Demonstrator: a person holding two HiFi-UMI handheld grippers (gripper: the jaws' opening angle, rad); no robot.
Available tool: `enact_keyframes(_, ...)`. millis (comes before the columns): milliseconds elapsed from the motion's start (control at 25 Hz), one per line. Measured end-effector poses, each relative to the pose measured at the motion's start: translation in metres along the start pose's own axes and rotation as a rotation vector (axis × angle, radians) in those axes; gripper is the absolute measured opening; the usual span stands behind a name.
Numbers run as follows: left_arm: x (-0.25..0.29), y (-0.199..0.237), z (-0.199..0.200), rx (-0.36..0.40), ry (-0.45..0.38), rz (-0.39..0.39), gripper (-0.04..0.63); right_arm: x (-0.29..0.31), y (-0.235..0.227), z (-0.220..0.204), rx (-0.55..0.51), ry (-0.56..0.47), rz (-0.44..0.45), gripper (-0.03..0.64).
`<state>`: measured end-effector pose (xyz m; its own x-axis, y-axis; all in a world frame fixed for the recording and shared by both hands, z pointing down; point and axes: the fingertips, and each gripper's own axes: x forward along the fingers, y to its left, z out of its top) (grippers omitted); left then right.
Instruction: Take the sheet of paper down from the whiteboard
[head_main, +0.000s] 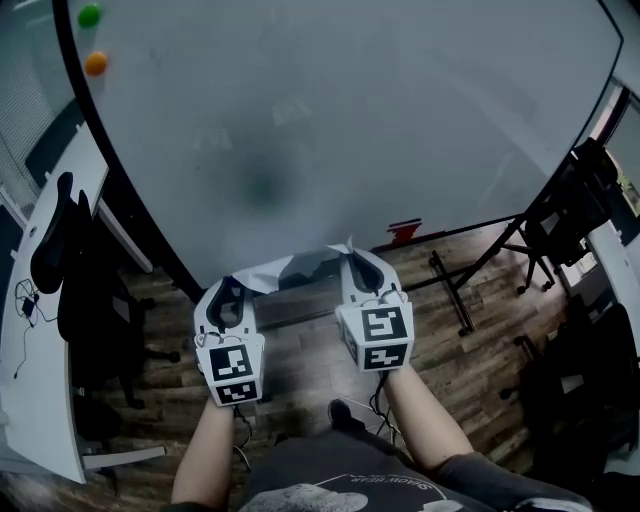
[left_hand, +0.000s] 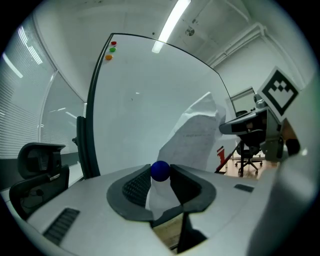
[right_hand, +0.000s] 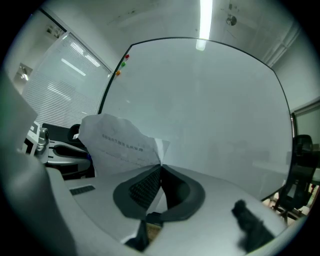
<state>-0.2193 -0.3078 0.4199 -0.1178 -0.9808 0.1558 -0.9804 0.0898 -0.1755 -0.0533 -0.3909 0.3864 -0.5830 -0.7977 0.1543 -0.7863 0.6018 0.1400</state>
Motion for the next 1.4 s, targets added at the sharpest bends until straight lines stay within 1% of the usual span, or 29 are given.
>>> enact_keyframes(280, -0.030, 0.012, -0.025, 0.001, 0.010, -0.087, 0.126, -0.039, 0.017, -0.022, 0.031, 0.045, -0.121, 0.022)
enact_keyframes(560, -0.054, 0.003, -0.033, -0.003, -0.015, -0.201, 0.126, -0.087, 0.029, -0.052, 0.044, 0.112, -0.233, 0.023)
enact_keyframes(760, -0.069, -0.011, -0.041, -0.006, -0.007, -0.243, 0.126, -0.111, 0.034, -0.061, 0.040, 0.129, -0.262, 0.023)
enact_keyframes(880, -0.077, -0.020, -0.043, -0.008, -0.005, -0.255, 0.126, -0.121, 0.038, -0.069, 0.045, 0.136, -0.247, 0.023)
enact_keyframes(1040, -0.094, -0.033, -0.041, 0.005, -0.003, -0.250, 0.126, -0.138, 0.041, -0.078, 0.060, 0.142, -0.220, 0.023)
enact_keyframes(1280, -0.130, -0.063, -0.035, 0.028, 0.001, -0.250, 0.126, -0.176, 0.044, -0.094, 0.090, 0.158, -0.168, 0.023)
enact_keyframes(1400, -0.149, -0.076, -0.034, 0.025, 0.004, -0.237, 0.126, -0.195, 0.045, -0.102, 0.093, 0.161, -0.143, 0.023)
